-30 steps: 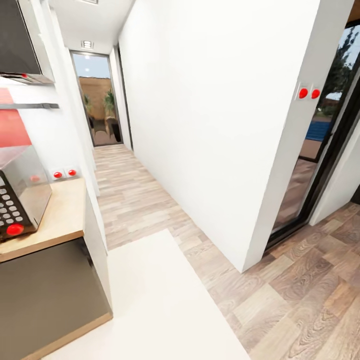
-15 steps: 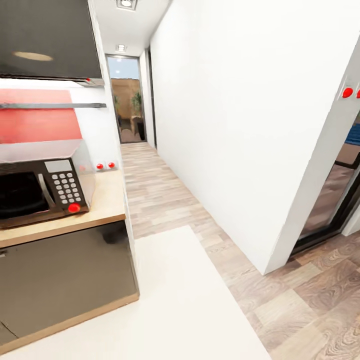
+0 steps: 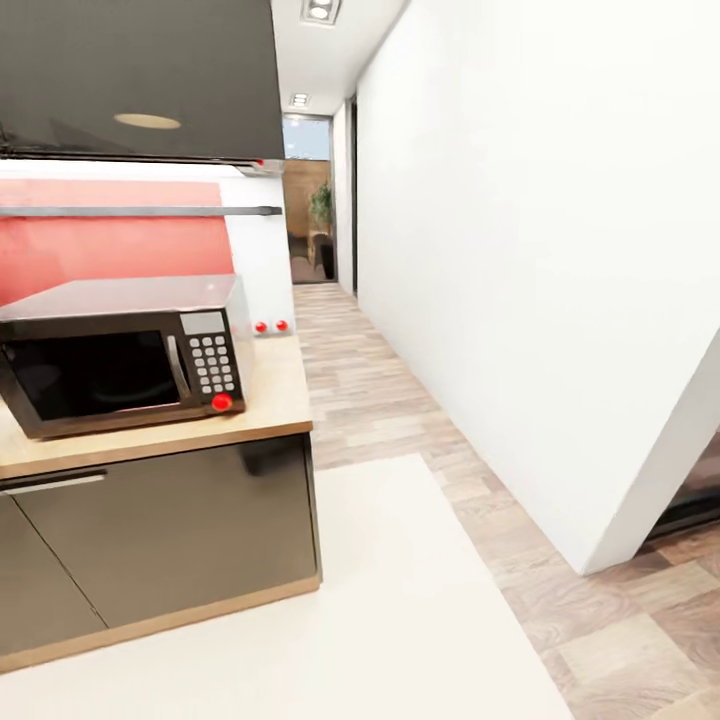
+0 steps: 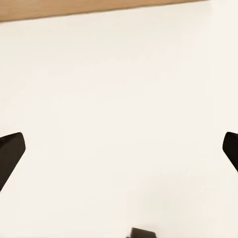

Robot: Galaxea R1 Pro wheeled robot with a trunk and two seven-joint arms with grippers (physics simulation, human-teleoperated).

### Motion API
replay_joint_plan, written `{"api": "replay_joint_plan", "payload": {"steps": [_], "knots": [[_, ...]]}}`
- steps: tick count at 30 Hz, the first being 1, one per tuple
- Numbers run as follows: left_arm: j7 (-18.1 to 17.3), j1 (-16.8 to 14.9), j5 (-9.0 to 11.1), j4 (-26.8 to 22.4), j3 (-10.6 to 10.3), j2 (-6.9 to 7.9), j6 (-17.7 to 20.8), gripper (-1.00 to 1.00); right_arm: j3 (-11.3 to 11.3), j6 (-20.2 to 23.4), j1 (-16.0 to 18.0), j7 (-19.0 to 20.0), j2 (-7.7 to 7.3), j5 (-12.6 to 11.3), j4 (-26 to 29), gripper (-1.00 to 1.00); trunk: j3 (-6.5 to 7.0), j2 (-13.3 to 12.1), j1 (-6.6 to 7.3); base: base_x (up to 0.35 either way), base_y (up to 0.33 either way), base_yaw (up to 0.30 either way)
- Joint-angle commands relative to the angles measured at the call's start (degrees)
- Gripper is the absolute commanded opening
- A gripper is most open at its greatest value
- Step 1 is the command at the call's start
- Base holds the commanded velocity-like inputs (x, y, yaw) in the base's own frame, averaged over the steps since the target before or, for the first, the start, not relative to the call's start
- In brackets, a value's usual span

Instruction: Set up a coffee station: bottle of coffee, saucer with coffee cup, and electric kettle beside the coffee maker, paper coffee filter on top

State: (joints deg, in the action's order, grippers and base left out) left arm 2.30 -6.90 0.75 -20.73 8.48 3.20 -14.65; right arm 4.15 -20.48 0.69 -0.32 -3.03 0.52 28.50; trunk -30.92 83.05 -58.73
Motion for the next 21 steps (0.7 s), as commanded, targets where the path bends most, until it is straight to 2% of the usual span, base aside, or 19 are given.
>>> {"api": "replay_joint_plan", "payload": {"steps": [1, 21], "knots": [[0.1, 0.0, 0.0, 0.1, 0.0, -0.07, -0.2, 1.0, 0.1, -0.2, 0.0, 0.0, 0.03, 0.1, 0.0, 1.0, -0.05, 0.0, 0.0, 0.0, 0.001, 0.274], [0.1, -0.1, 0.2, 0.1, 0.6, 0.14, -0.2, 1.0, 0.0, -0.2, 0.0, 0.0, 0.04, 0.0, 0.0, 1.0, -0.05, 0.0, 0.0, 0.0, 0.0, 0.274]]}}
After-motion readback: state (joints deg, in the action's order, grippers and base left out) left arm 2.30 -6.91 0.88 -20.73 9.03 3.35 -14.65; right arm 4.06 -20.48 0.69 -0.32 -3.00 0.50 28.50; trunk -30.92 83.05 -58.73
